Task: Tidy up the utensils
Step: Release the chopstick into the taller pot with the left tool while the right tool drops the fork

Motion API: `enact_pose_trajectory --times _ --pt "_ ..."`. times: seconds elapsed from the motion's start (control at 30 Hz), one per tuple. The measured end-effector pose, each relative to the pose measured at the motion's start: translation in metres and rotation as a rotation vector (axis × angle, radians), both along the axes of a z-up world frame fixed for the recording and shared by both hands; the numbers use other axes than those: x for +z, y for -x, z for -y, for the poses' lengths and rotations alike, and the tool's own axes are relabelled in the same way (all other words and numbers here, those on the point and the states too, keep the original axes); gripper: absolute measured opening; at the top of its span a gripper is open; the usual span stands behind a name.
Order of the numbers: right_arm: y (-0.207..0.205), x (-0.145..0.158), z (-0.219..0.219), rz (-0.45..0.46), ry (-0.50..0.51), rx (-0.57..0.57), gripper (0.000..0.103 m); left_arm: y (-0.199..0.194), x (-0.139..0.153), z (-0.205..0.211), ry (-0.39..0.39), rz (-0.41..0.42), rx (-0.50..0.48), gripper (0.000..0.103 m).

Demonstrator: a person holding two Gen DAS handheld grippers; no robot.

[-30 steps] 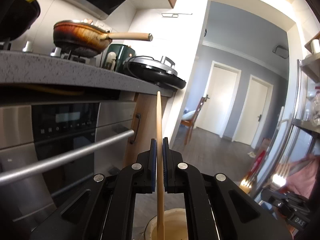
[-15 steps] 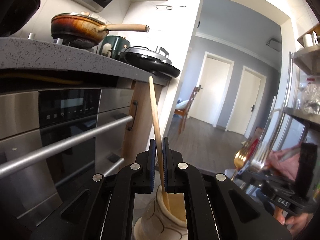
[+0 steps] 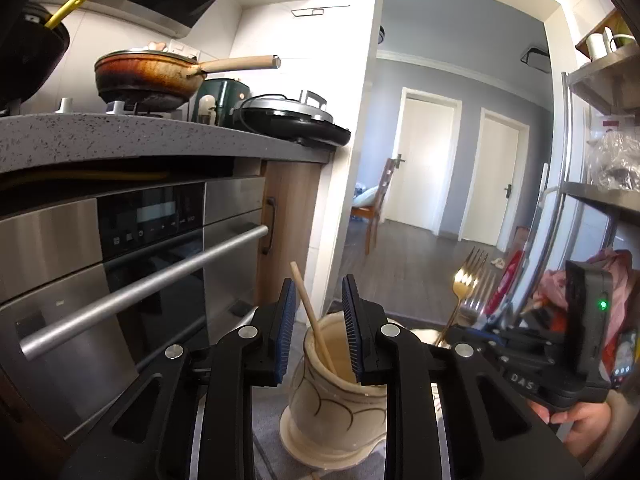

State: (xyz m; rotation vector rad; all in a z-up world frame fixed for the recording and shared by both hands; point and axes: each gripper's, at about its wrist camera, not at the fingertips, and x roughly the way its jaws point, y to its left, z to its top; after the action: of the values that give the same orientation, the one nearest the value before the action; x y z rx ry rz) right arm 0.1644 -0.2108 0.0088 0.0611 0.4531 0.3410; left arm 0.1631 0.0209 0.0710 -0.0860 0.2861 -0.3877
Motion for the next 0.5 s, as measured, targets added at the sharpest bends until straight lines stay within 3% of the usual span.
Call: enact_pose_trajectory --times 0.23,0.33,0.43,0.5 --pt "0.0 -0.001 0.003 -0.003 -0.009 -0.006 0.006 0.014 0.003 -0.006 -0.017 0.012 0.034 0.039" --pt "0.001 -0.002 0.005 -0.002 -0.025 -0.013 0.023 0.017 0.005 -0.008 -0.017 0.007 0.047 0.042" --pt "0.002 -0.001 0.008 0.003 -0.044 -0.009 0.03 0.022 0.006 -0.009 -0.026 0.003 0.063 0.045" --pt "0.005 0.002 0.01 0.013 -0.051 -0.009 0.042 0.026 0.007 -0.009 -0.032 0.001 0.071 0.049"
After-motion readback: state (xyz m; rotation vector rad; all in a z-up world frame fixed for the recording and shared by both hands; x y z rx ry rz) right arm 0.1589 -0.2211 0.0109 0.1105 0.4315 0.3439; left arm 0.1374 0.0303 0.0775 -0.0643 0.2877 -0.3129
